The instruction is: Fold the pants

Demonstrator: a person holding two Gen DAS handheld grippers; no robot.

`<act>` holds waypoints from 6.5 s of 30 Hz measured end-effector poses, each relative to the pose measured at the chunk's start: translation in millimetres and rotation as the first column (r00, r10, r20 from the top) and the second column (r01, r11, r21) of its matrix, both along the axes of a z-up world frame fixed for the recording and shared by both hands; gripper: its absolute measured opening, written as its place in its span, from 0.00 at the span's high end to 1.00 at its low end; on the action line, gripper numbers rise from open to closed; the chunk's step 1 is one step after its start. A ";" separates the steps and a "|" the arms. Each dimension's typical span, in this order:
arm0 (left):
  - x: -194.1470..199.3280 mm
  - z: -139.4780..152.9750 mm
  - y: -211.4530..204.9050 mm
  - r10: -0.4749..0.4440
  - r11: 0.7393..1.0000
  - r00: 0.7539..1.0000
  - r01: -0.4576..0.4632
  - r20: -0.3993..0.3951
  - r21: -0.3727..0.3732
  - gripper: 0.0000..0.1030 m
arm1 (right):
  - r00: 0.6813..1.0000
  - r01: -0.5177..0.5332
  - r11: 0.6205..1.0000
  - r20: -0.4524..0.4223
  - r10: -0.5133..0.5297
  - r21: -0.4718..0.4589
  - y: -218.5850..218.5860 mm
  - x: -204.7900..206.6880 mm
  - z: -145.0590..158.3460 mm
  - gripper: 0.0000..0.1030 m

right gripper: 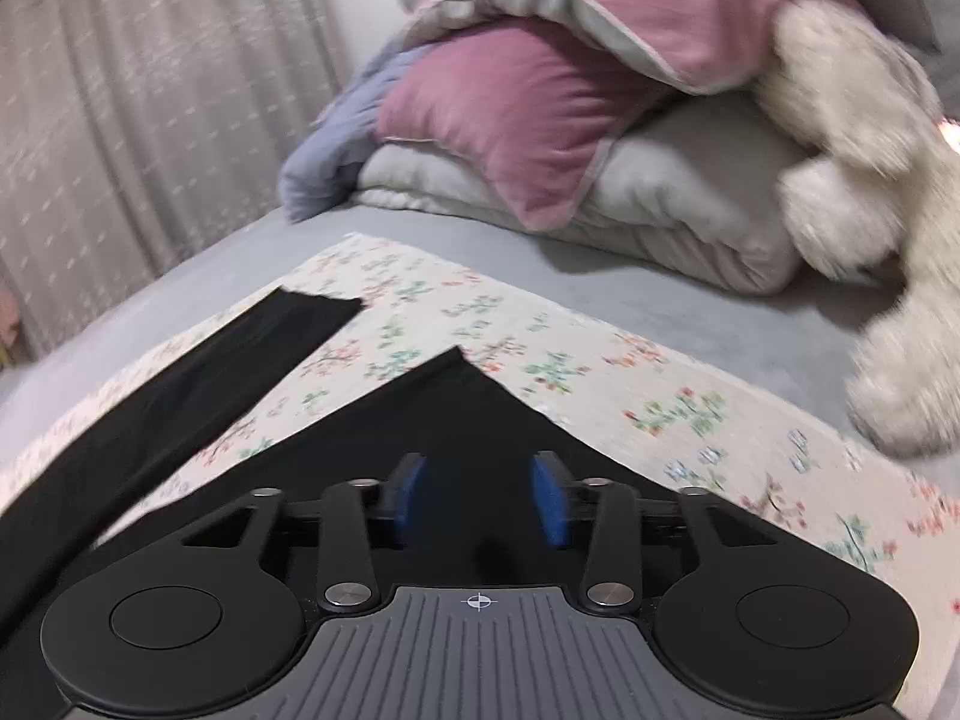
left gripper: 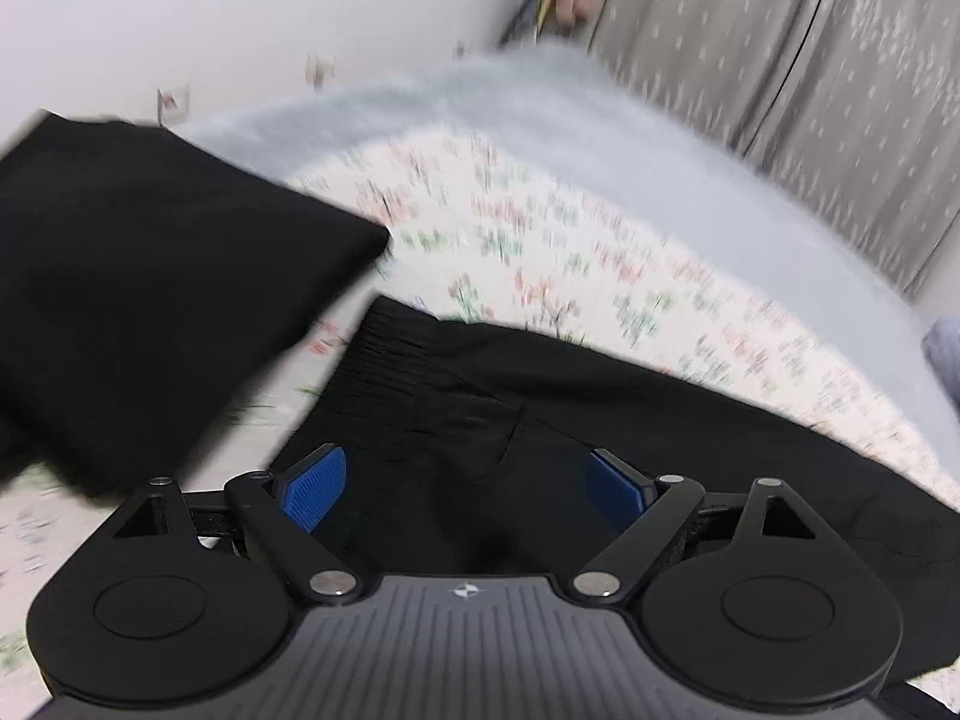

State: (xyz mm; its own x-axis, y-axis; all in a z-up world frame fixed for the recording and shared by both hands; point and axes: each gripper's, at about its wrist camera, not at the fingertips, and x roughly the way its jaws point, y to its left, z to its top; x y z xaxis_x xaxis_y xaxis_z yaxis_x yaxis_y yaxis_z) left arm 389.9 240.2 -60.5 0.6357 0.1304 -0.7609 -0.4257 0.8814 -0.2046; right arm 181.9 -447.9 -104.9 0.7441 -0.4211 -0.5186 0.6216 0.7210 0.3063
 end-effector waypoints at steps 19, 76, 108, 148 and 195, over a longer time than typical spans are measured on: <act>65.1 -34.4 14.4 -0.037 0.973 0.999 0.036 -0.001 0.230 0.98 | 0.964 -0.257 0.957 -0.104 0.244 -0.137 -42.5 175.6 26.9 0.47; 144.9 -45.2 -16.4 -0.174 0.952 0.983 0.155 0.049 0.264 0.95 | 0.943 -0.274 0.894 -0.282 0.177 -0.355 -66.5 430.4 -3.2 0.99; -85.3 -28.3 14.3 0.033 0.998 0.999 -0.034 -0.012 -0.057 0.44 | 0.955 -0.265 0.959 -0.109 0.275 0.099 -16.8 81.0 38.7 0.43; -172.7 -28.7 11.2 0.129 0.977 0.990 -0.116 0.062 -0.179 0.95 | 0.977 -0.159 0.951 -0.097 0.191 0.263 32.8 -66.2 -13.9 1.00; 119.3 -45.8 30.2 -0.027 0.991 0.991 0.044 -0.133 0.127 0.15 | 0.908 -0.370 0.929 -0.223 0.354 -0.033 -76.3 364.2 28.6 0.51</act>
